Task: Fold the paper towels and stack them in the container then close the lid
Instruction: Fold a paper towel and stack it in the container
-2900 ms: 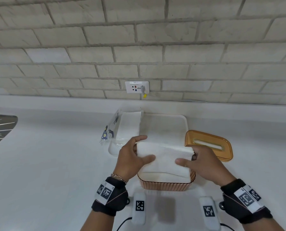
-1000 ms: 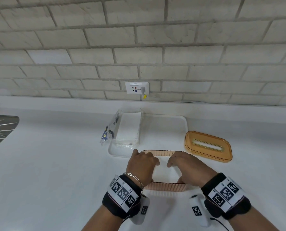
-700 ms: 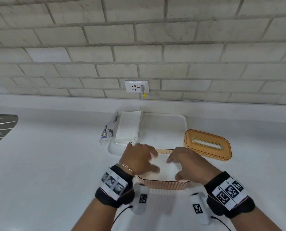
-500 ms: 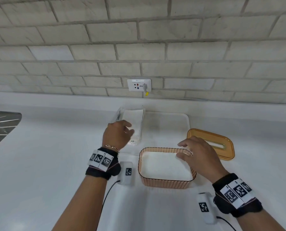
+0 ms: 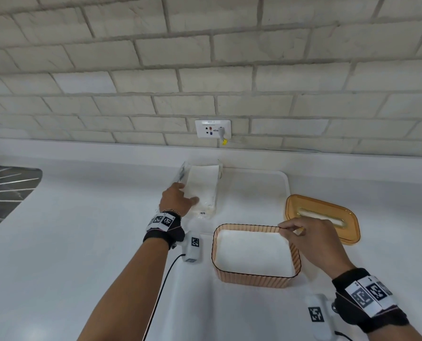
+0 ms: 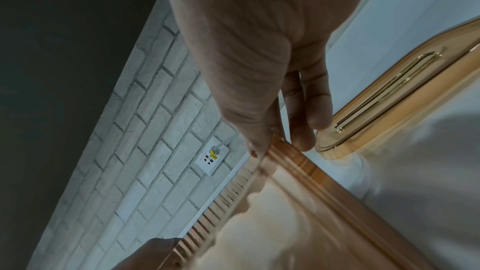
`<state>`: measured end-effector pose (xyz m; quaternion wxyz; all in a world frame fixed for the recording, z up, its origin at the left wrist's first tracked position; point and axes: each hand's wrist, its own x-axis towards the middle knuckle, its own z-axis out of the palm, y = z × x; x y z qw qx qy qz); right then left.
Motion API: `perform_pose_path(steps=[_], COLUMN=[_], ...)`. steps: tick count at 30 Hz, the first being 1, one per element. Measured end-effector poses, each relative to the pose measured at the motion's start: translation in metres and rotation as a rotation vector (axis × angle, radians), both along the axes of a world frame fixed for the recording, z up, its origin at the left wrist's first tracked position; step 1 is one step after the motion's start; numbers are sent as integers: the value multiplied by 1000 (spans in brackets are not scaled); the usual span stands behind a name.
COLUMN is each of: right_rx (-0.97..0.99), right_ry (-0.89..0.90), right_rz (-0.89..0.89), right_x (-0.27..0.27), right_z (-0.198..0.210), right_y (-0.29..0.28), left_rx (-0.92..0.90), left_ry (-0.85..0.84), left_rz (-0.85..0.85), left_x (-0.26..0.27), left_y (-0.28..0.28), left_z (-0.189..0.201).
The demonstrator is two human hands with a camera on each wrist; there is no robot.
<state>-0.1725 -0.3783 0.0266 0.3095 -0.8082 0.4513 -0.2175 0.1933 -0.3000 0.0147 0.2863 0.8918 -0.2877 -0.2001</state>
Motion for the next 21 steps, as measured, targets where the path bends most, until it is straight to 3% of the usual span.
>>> perform_pose_path(steps=[12,21], right_rx=[-3,-14], right_ry=[85,127], right_rz=[-13,-16], right_x=[2,3], right_z=[4,8], right_y=[2,5], left_rx=[-71,-190], left_ry=[61,253], left_rz=[48,153], left_x=[-2,-2], left_y=[0,-2], left_z=[2,4])
